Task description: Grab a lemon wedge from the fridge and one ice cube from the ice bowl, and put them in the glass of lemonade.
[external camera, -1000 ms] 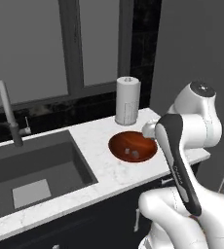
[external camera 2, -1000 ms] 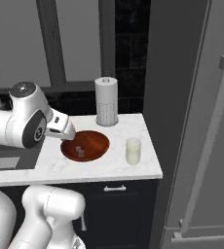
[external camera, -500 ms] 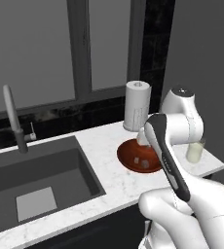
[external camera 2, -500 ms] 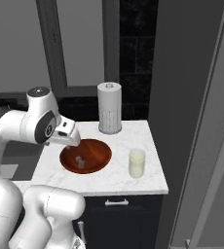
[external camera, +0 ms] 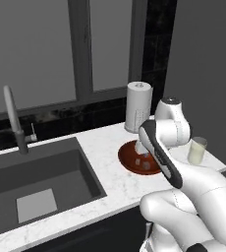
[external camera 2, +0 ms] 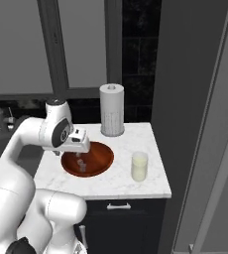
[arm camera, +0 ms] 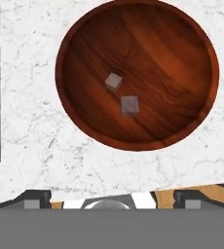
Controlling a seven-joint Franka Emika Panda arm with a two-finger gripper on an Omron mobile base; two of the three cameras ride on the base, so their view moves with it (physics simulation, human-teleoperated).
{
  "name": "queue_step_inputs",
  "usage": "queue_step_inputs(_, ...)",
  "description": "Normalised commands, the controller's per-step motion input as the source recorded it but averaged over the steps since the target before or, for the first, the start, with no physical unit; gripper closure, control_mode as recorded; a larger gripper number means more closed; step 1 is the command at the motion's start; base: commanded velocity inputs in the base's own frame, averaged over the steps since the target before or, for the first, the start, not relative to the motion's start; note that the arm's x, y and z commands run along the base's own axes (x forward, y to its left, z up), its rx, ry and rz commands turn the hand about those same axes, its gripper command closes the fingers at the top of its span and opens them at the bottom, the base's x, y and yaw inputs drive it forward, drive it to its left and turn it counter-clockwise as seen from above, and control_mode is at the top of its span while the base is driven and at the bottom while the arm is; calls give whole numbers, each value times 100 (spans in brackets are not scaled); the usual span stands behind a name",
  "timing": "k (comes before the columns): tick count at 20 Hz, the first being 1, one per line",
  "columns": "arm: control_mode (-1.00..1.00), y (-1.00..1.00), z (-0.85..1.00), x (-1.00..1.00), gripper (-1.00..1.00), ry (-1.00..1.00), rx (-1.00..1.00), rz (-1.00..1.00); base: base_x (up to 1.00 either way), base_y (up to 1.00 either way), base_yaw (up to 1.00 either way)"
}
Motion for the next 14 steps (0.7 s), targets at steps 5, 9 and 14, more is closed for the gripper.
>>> queue_step_inputs(5, -100, 0, -40, 22, -100, 0, 0, 11, 0, 0, 0)
queue_step_inputs(9, -100, 0, -57, 28, -100, 0, 1, 9, 0, 0, 0)
queue_step_inputs(14, -100, 0, -46, 4, -100, 0, 1, 10, 0, 0, 0)
